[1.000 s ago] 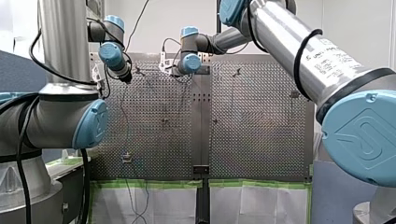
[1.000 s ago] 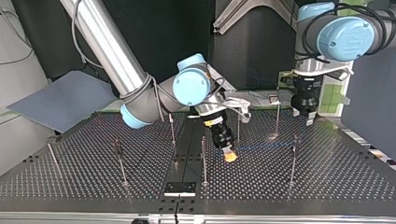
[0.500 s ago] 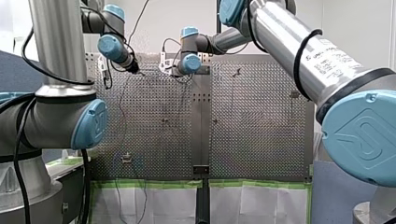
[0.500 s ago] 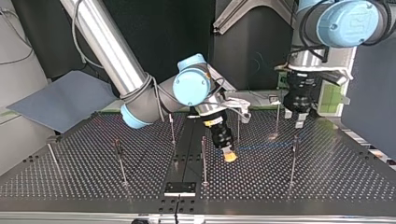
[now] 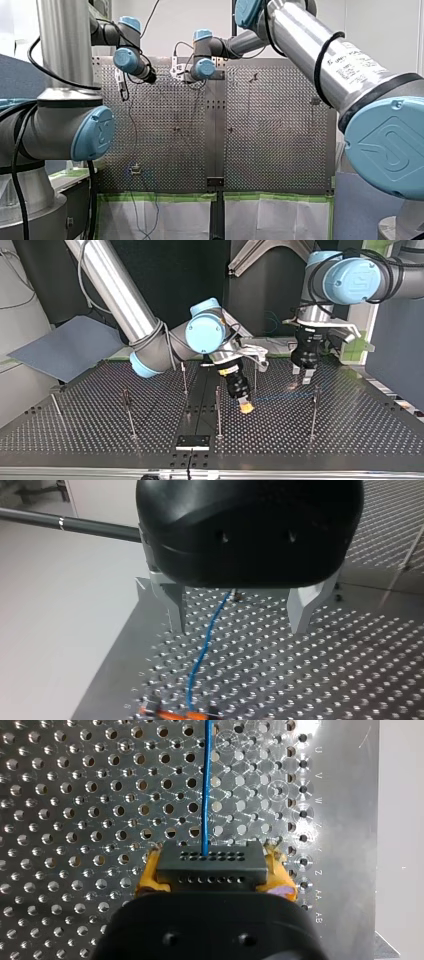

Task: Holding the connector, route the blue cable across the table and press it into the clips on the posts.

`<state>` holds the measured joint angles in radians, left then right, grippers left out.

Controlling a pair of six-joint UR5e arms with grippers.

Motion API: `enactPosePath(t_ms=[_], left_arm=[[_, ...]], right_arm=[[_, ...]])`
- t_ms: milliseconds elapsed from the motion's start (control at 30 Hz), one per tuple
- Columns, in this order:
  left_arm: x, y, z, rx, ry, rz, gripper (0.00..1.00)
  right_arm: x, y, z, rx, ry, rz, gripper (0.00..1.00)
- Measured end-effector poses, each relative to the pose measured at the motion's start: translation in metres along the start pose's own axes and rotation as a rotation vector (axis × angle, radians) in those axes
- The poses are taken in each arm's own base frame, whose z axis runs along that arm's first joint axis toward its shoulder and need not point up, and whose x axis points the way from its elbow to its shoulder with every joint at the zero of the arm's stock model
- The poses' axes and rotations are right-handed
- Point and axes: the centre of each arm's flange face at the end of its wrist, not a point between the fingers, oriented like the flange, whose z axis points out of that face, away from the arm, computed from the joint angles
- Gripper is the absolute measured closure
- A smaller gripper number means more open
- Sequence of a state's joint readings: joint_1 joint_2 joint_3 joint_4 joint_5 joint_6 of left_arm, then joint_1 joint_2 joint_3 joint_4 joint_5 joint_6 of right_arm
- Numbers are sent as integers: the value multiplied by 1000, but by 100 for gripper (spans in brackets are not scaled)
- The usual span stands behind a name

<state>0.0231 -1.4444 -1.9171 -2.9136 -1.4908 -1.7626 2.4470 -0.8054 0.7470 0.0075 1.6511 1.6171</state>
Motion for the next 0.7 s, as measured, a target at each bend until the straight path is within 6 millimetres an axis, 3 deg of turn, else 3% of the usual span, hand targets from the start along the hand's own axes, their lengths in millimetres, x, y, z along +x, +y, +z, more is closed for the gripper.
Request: enactPosePath(t_ms=[700], left_arm=[[-10, -13, 55, -23, -48, 14, 0]], right_arm=[[-3, 0, 1, 2, -3, 0, 100]])
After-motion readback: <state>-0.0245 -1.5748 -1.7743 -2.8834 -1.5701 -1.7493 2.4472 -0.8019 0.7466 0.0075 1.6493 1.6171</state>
